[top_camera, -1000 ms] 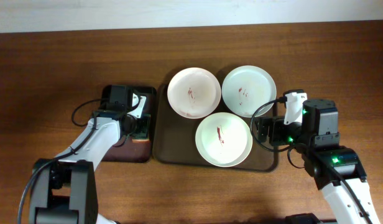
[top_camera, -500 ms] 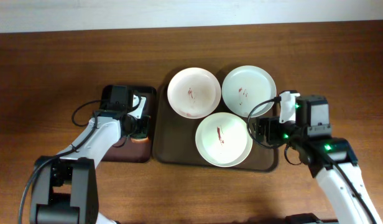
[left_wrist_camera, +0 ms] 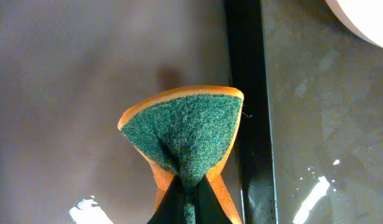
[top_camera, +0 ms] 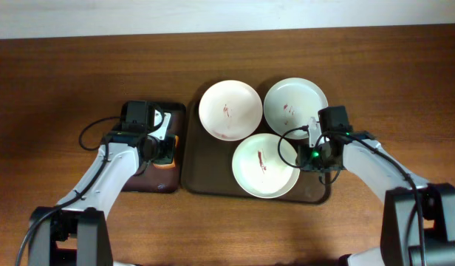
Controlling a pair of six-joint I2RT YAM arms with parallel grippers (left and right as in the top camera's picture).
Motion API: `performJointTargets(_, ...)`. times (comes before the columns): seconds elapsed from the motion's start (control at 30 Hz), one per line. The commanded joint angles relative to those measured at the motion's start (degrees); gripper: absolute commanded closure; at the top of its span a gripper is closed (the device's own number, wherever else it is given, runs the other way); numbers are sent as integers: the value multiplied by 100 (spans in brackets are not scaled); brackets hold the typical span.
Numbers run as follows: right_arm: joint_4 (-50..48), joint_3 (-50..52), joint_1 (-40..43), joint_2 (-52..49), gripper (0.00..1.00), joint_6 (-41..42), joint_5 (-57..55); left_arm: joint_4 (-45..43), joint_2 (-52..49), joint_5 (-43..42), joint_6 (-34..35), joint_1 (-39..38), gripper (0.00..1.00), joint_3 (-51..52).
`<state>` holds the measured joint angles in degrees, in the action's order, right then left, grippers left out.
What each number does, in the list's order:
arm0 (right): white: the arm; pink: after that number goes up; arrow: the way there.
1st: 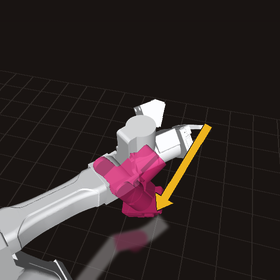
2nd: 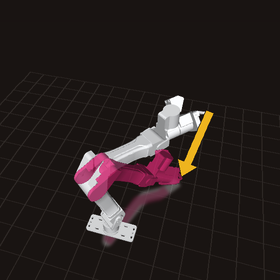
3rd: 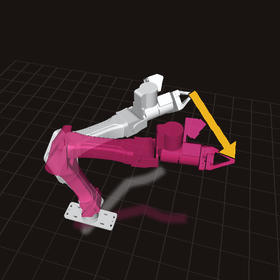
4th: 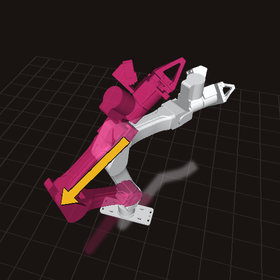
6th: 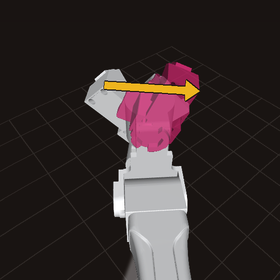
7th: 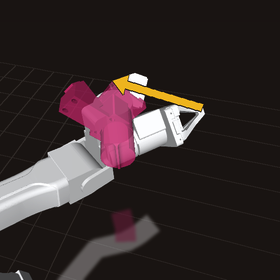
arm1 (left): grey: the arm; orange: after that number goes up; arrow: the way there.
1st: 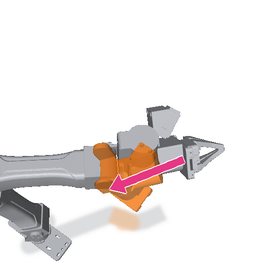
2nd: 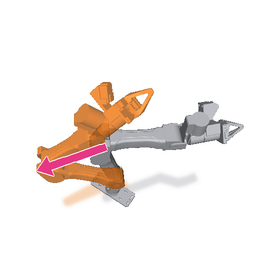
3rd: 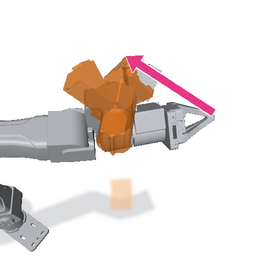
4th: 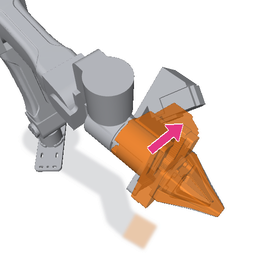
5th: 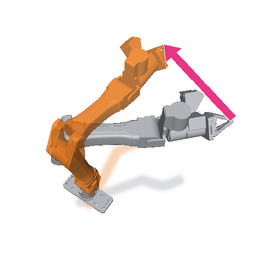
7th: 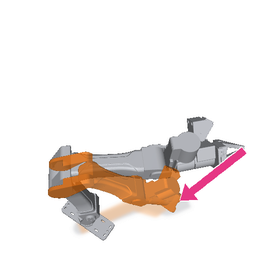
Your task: Clean dirty plates on tray and stack at the side
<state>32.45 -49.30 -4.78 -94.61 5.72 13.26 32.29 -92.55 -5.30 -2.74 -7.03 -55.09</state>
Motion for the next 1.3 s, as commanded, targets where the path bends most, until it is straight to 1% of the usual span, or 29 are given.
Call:
performJointTargets(0.0,-61,-101,-48,-140,72,-33,289,-11,107,20,15,-7,96,-90)
performJointTargets(0.03,-50,-101,-66,-170,75,-31,308,-11,107,20,15,-7,95,-90)
performJointTargets(0.1,-33,-90,-170,-227,82,-11,304,-9,107,20,15,-7,98,-90)
performJointTargets(0.2,-39,-87,-273,-229,86,234,284,-9,107,20,15,-7,100,-90)
performJointTargets(0.23,-39,-87,-282,-229,91,280,282,-11,107,22,13,-7,100,-90)
performJointTargets(0.37,-37,-87,-282,-229,96,280,284,-175,120,44,13,-7,100,-90)
performJointTargets(0.47,-35,-87,-282,-229,96,280,284,-680,326,92,13,-7,100,-90)
performJointTargets(0.57,-35,-87,-282,-229,96,280,284,-1263,859,573,13,-7,100,-90)
performJointTargets(0.6,-35,-87,-282,-229,96,280,284,-1370,1115,575,13,-7,100,-90)
performJointTargets(0.8,-39,-87,-282,-229,96,278,284,-1539,2199,577,11,-7,100,-90)
performJointTargets(0.9,-39,-87,-282,-229,96,278,284,-1582,2378,577,11,-7,100,-90)
performJointTargets(1.27,-37,-87,-282,-229,96,278,284,-1578,2380,579,11,-7,100,-90)
